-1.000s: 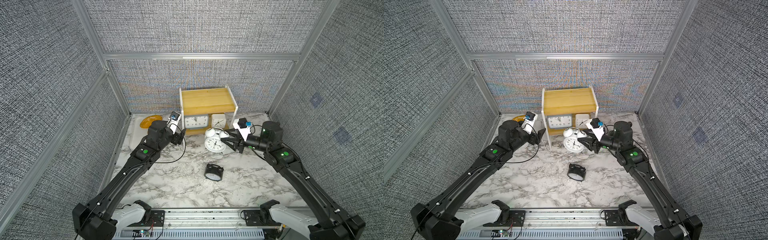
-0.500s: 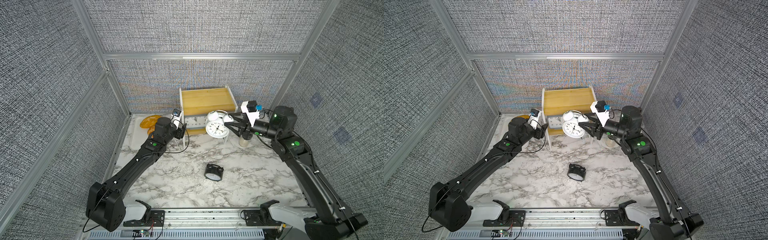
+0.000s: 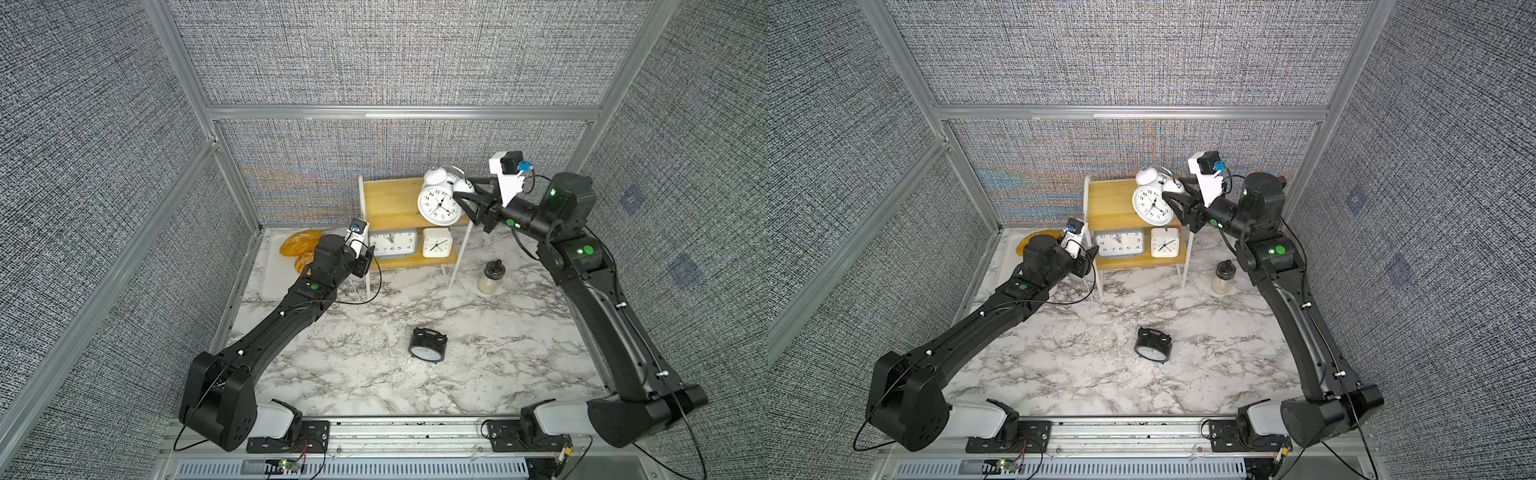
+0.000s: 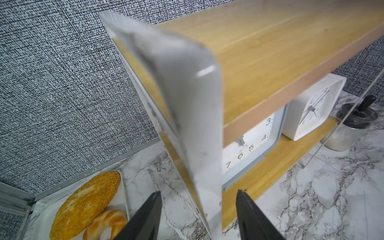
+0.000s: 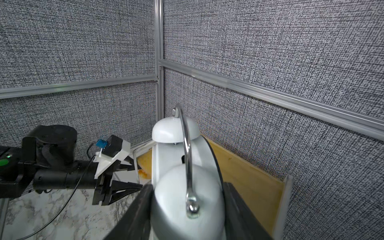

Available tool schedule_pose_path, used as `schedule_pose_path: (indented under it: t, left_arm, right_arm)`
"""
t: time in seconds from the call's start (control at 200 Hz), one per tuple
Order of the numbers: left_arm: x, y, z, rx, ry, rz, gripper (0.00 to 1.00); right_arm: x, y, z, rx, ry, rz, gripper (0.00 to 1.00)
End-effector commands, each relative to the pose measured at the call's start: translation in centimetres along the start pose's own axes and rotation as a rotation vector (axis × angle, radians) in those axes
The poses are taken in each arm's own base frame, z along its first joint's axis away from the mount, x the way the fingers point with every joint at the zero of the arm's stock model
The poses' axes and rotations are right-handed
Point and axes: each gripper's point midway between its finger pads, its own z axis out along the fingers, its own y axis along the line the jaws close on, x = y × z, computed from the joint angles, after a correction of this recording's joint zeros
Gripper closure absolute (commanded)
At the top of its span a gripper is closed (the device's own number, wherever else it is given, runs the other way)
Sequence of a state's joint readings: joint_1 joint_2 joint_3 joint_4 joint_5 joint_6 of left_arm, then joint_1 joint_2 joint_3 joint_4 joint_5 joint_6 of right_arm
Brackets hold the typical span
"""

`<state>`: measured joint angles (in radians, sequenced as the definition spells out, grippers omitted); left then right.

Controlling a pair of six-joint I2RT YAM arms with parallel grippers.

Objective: Place the alarm clocks on the shelf by style
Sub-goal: Place the alarm on the shelf.

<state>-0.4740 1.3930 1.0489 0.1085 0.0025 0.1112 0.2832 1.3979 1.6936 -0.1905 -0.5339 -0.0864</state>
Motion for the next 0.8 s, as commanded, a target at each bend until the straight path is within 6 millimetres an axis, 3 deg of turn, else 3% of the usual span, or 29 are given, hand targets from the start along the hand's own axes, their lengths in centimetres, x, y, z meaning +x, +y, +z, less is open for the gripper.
schedule_pose_path:
  t: [0.0,0.22,0.385,0.796]
  left_arm:
    - [-0.7,0.4,0.3,-0.011,-0.035,0.029,0.39]
    - [-0.6,0.2,0.9,0.001,-0.025,0.04,0.44]
    - [-0.5,0.2,0.9,0.004,-0.02,0.051,0.46]
    - [-0.3,0.8,1.0,-0.009,-0.003,0.058,0.52]
  right_arm:
    - [-2.3,-2.3,0.7,0.105,-0.07,-0.05,0.65]
    - [-2.3,-4.4,2.7,0.165,-0.077,-0.075,0.65]
    - [-1.0,-5.7,4.8,0.169,-0.027,-0.086,0.65]
    - [1.6,-6.2,8.1,0.089,0.092,-0.092,0.65]
